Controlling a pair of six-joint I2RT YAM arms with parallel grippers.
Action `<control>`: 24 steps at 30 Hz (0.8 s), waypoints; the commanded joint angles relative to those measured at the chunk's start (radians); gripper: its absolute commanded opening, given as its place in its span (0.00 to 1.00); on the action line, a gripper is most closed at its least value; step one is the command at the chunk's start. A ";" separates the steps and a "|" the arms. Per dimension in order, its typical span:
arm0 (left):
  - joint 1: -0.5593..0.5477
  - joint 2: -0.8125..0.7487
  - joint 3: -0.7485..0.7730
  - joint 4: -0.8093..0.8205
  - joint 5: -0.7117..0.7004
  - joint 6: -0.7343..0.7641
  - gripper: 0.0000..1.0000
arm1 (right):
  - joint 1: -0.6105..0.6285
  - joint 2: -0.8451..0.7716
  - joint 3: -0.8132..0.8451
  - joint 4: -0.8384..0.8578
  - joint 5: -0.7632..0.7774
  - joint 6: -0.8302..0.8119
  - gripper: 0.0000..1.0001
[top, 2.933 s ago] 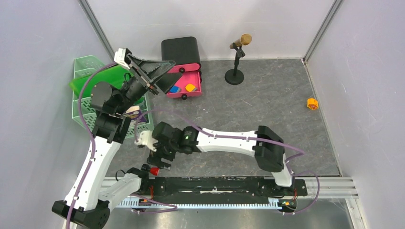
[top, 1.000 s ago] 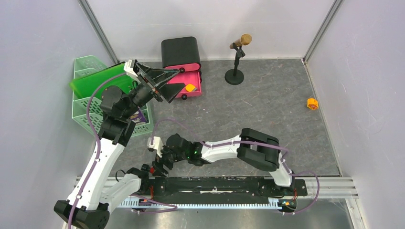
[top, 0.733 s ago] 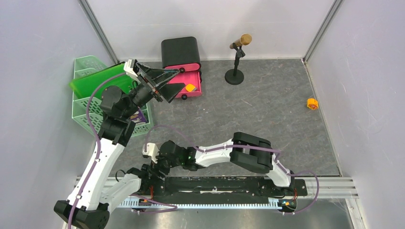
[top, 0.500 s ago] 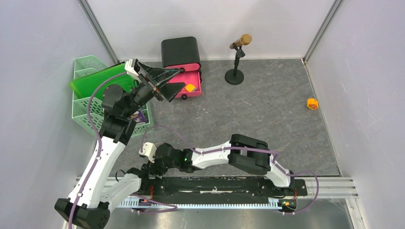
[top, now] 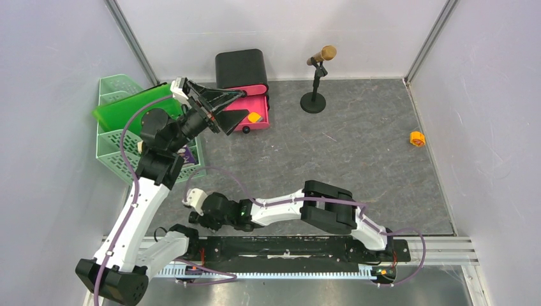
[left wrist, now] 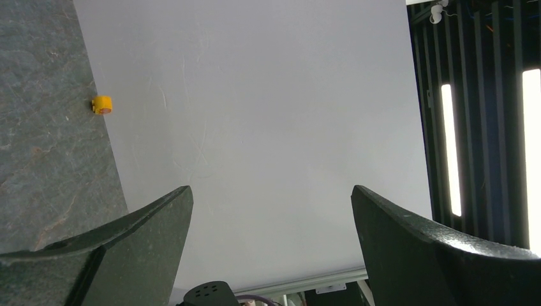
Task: Organize the desk
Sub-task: Pick up the stationery from the corner of the board.
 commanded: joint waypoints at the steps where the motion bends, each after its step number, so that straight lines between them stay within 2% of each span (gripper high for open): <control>1: 0.008 -0.025 0.026 0.006 0.043 0.031 1.00 | -0.058 -0.007 0.000 0.023 -0.045 0.069 0.14; 5: 0.008 -0.061 0.031 -0.094 0.040 0.099 1.00 | -0.096 -0.106 -0.122 0.137 -0.148 0.089 0.00; 9: 0.012 -0.109 0.072 -0.294 0.004 0.234 1.00 | -0.107 -0.242 -0.191 0.138 -0.175 0.085 0.00; 15: 0.012 -0.165 0.149 -0.605 -0.122 0.468 1.00 | -0.142 -0.501 -0.409 0.135 -0.202 0.172 0.00; 21: 0.012 -0.215 0.100 -0.793 -0.267 0.660 1.00 | -0.230 -0.779 -0.632 0.104 -0.231 0.274 0.00; 24: 0.013 -0.227 0.044 -0.823 -0.315 0.742 1.00 | -0.262 -0.903 -0.702 0.047 -0.205 0.272 0.00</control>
